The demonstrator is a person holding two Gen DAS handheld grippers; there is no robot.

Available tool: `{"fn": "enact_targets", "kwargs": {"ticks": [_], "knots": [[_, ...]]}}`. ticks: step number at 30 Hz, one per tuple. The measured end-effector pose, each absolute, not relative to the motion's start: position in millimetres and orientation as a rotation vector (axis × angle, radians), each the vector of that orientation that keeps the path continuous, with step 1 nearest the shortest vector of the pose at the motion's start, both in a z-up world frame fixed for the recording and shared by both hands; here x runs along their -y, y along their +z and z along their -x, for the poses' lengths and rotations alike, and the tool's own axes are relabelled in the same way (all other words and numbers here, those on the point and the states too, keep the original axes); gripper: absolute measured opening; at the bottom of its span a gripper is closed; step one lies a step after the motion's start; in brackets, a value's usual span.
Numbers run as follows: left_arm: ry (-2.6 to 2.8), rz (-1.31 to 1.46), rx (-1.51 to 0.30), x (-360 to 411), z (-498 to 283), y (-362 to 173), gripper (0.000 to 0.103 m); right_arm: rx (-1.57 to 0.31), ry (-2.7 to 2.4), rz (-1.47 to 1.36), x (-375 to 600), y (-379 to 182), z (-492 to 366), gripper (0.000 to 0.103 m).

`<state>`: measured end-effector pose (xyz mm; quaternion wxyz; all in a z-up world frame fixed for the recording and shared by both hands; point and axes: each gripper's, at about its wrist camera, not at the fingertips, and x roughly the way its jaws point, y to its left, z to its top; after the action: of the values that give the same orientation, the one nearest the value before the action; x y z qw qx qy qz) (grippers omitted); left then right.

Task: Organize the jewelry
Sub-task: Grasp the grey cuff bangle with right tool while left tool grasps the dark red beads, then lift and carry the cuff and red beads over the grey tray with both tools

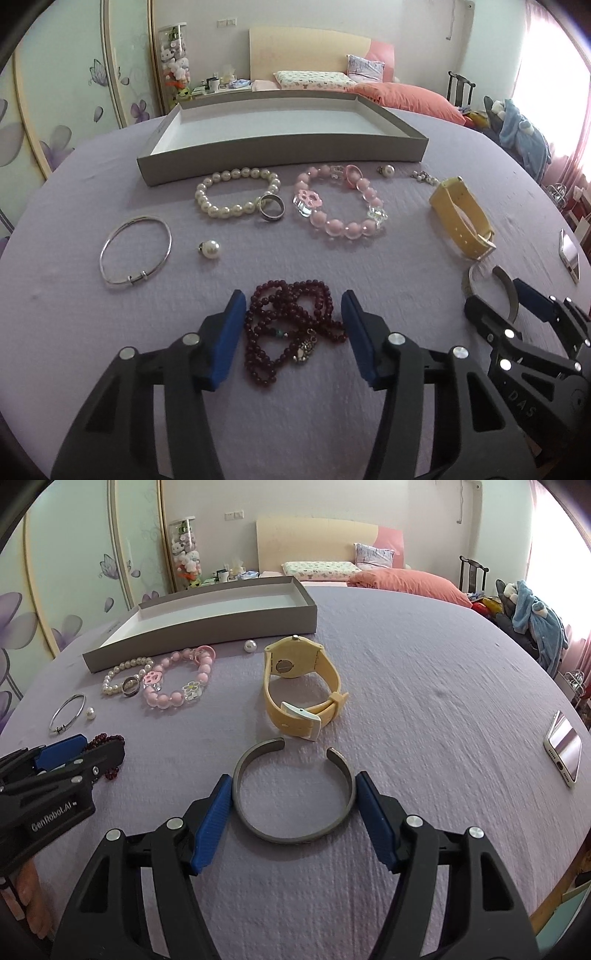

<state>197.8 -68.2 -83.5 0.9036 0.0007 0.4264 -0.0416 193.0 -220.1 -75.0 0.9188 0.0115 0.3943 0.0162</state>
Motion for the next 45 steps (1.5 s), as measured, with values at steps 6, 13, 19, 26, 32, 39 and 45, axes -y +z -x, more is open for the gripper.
{"fn": "enact_targets", "kwargs": {"ticks": [6,13,19,26,32,39,45], "knots": [[-0.062,-0.011,-0.865,71,-195,-83,0.025,-0.808,0.032,-0.021,221,-76,-193,0.067],[-0.148,0.079,-0.856,57,-187,-83,0.010,-0.806,0.041,-0.019,220,-78,-191,0.067],[-0.172,0.124,-0.813,41,-172,-72,0.009,-0.784,0.103,-0.035,213,-76,-187,0.067],[-0.174,0.153,-0.748,30,-162,-50,0.009,-0.706,0.153,-0.053,206,-60,-182,0.067],[-0.172,0.157,-0.675,22,-163,-24,0.009,-0.619,0.174,-0.053,204,-34,-192,0.067],[-0.173,0.139,-0.592,8,-179,17,0.009,-0.521,0.207,-0.071,201,7,-214,0.067],[-0.196,0.145,-0.516,-2,-194,63,0.009,-0.418,0.231,-0.057,194,41,-227,0.067]]}}
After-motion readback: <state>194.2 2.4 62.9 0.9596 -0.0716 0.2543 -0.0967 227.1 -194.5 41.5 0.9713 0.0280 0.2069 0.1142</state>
